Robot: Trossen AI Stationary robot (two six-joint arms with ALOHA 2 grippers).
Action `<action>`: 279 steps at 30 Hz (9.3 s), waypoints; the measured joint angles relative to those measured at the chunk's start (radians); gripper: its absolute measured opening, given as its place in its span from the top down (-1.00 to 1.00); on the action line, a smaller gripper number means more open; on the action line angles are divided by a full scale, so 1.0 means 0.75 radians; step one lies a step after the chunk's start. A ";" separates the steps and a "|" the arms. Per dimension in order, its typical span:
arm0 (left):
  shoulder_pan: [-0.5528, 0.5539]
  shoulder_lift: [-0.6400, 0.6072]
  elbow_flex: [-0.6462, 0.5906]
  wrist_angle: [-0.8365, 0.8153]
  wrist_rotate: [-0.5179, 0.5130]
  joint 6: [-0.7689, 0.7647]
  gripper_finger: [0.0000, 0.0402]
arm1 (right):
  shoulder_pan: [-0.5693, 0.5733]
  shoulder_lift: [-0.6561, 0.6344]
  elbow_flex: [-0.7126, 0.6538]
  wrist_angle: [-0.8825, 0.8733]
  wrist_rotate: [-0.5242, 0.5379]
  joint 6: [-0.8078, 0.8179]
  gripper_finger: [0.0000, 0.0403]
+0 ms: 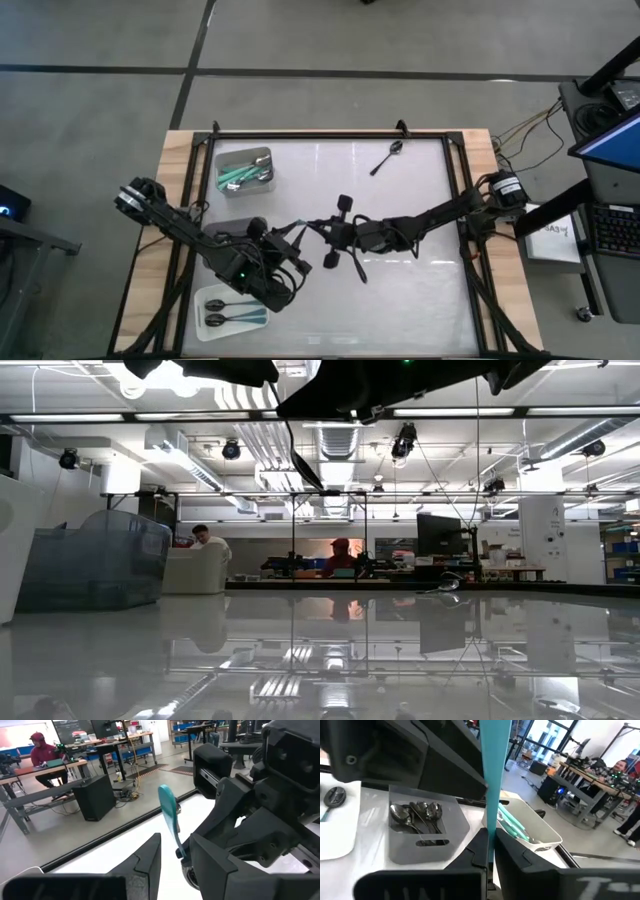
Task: Sort silverware by color (type)
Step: Put the blue spoon into the white bin, then put the black spoon into the black bin
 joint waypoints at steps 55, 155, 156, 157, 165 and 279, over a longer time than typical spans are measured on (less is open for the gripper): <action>-0.048 -0.397 0.111 -0.924 1.828 -0.336 1.00 | -0.184 -0.212 0.080 -1.630 0.089 0.743 0.30; 0.074 -0.195 0.344 -1.002 1.317 0.286 0.54 | -1.341 0.394 0.426 -1.873 -0.658 -0.954 0.59; 0.074 -0.195 0.345 -1.002 1.317 0.284 0.54 | -1.340 0.406 0.455 -1.911 -0.659 -0.937 0.66; 0.074 -0.195 0.344 -1.002 1.317 0.283 0.54 | -1.340 0.417 0.483 -1.947 -0.660 -0.922 0.73; 0.073 -0.195 0.344 -1.002 1.317 0.283 0.54 | -1.340 0.398 0.577 -2.056 -0.697 -0.717 0.95; 0.403 -0.704 0.136 -1.329 1.235 0.173 1.00 | -0.441 -0.216 0.398 -1.369 0.395 0.066 0.51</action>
